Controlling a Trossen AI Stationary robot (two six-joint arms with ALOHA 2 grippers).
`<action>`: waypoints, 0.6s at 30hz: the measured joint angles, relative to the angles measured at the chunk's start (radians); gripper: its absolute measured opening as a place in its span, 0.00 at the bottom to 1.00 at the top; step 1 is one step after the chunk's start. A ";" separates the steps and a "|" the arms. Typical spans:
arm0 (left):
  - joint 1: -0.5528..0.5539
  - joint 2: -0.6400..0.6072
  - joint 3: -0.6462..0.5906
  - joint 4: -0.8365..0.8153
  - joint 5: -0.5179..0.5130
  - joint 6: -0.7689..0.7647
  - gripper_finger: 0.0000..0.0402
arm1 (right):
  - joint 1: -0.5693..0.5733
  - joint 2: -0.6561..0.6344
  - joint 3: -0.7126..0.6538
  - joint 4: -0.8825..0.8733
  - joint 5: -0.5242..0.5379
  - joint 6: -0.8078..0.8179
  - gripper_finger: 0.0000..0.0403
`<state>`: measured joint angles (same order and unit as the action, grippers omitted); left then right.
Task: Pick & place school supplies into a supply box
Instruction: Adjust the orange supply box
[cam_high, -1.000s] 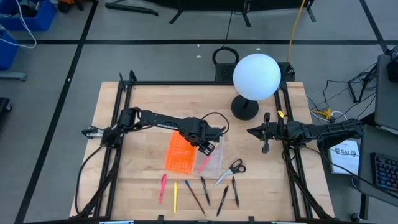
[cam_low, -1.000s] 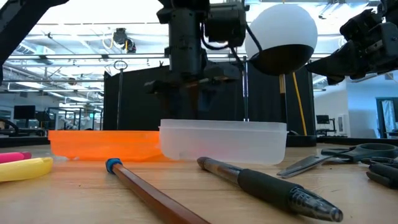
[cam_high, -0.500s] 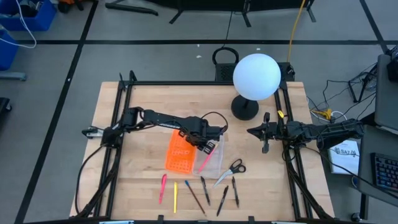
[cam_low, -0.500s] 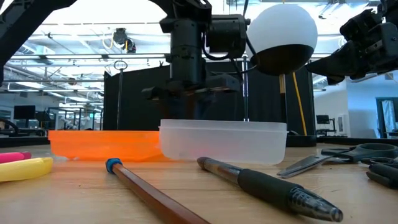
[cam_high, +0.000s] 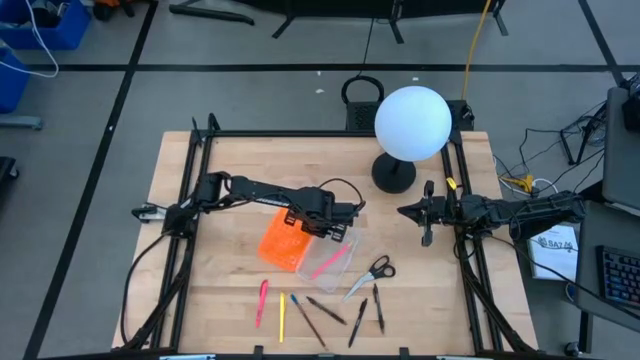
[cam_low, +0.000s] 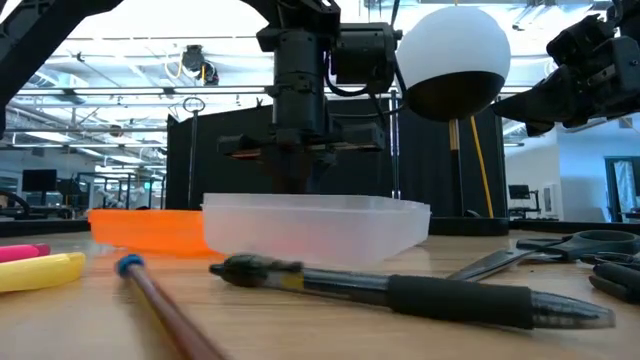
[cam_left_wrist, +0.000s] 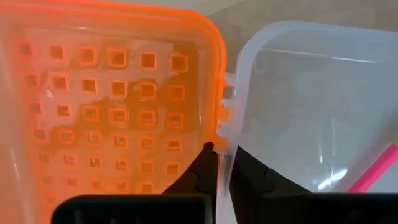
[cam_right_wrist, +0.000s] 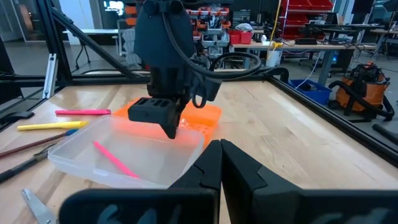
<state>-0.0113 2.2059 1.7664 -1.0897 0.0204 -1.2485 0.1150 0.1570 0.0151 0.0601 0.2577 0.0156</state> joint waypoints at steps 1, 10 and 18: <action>0.000 0.000 0.000 0.003 -0.001 -0.020 0.08 | 0.000 0.000 0.000 0.000 0.000 0.000 0.00; -0.017 0.000 0.000 0.132 -0.050 -0.234 0.05 | 0.000 0.000 0.000 0.000 0.000 -0.001 0.00; -0.053 0.000 0.000 0.253 -0.139 -0.435 0.03 | 0.000 0.000 0.000 -0.004 -0.001 -0.001 0.00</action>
<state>-0.0639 2.2059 1.7664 -0.8368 -0.1182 -1.6837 0.1150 0.1570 0.0151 0.0563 0.2563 0.0151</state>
